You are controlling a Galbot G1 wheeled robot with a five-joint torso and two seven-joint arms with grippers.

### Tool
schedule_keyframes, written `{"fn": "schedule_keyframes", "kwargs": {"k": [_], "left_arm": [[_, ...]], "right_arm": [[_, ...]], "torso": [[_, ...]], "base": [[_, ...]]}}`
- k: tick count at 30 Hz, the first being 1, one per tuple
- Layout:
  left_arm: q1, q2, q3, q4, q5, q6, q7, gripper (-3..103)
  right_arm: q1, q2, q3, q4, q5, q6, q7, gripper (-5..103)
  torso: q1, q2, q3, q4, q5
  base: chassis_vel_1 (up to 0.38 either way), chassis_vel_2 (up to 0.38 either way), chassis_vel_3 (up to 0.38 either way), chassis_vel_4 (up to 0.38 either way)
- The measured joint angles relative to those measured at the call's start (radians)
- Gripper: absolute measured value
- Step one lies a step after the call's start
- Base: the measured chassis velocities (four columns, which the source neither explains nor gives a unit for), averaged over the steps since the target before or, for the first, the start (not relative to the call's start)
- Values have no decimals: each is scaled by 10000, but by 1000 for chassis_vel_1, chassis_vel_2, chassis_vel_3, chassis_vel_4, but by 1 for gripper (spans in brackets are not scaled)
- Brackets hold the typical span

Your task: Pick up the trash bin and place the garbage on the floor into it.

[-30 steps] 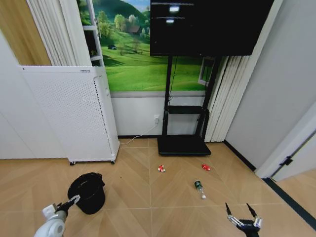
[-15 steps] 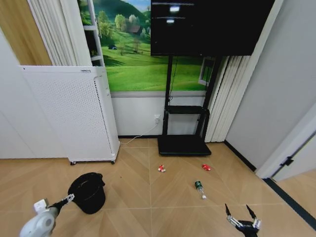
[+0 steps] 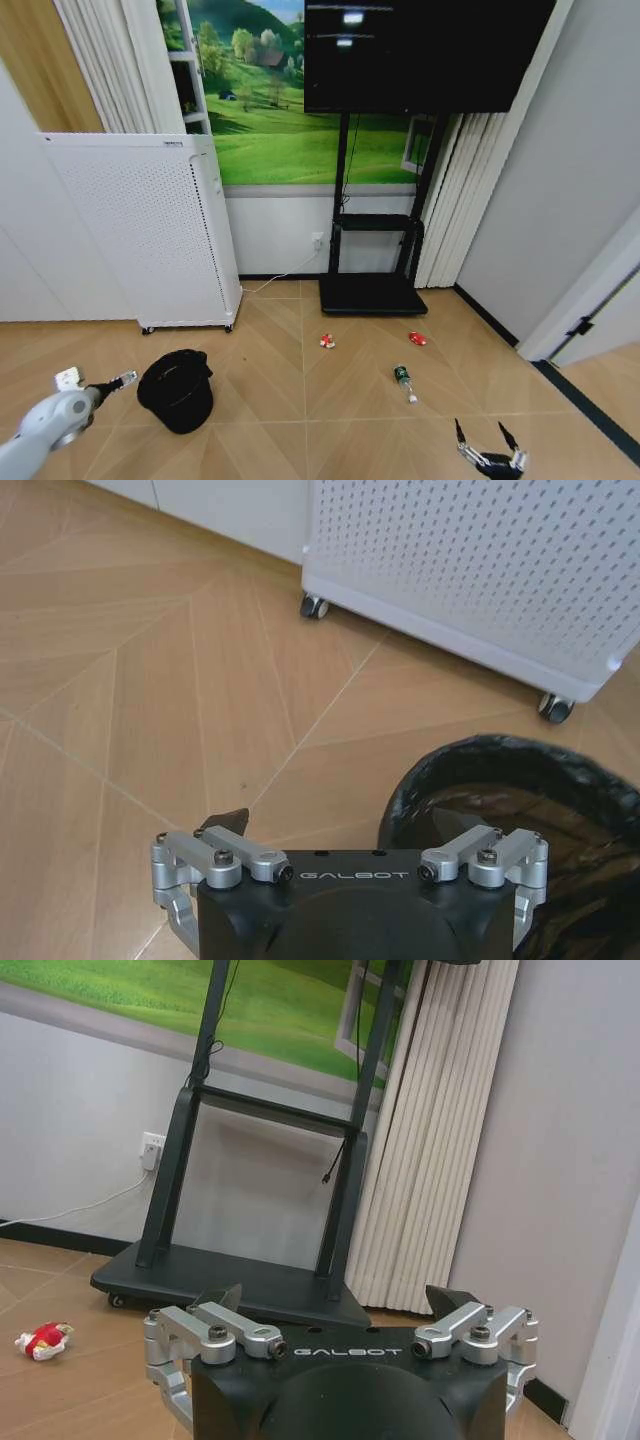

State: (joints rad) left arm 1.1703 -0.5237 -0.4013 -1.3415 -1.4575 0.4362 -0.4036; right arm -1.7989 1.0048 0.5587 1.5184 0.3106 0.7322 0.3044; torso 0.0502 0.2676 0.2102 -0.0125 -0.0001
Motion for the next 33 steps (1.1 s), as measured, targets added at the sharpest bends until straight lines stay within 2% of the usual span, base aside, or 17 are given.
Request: {"fn": "schedule_keyframes", "kwargs": {"k": [2,6,14,19,27,28,29,31,33], "left_arm": [[-425,-62,369,471,166,278,141,100],[-871,-259,691,915,223,375,224,100],[-2020,-954,1785,1843,734,-180,603,100],[-2426,-1319,2242,2203,971,-304,652,100],[-2661,-1486,2543,2436,1100,-321,658,101],[-2689,-1487,2597,2491,1131,-321,657,92],[-2698,-1487,2639,2545,1192,-321,655,86],[-2698,-1487,2655,2583,1221,-321,655,86],[-2696,-1487,2677,2668,1288,-336,673,76]], "right_arm": [[-53,107,2,-28,-100,0,34,100],[-138,220,31,-32,-164,4,45,100],[-348,425,139,32,-265,75,92,100],[-369,494,154,28,-296,85,168,100],[-319,502,155,-130,-289,93,184,100],[-292,510,150,-166,-286,93,189,100],[-271,520,143,-192,-279,93,194,100],[-257,530,135,-204,-276,93,196,100],[-237,564,120,-217,-264,95,198,100]], "torso": [[0,0,0,2,0],[0,0,0,1,-1],[0,0,0,-1,0],[0,-1,0,0,1],[0,0,0,0,1],[0,0,-1,0,2],[0,0,-1,0,2],[0,-1,-1,0,2],[0,-1,-1,1,2]], "base": [[0,0,0,0],[0,0,0,0],[0,0,0,0],[0,0,0,0],[0,0,0,0],[0,0,0,0],[0,0,0,0],[0,0,0,0],[0,0,0,0]]}}
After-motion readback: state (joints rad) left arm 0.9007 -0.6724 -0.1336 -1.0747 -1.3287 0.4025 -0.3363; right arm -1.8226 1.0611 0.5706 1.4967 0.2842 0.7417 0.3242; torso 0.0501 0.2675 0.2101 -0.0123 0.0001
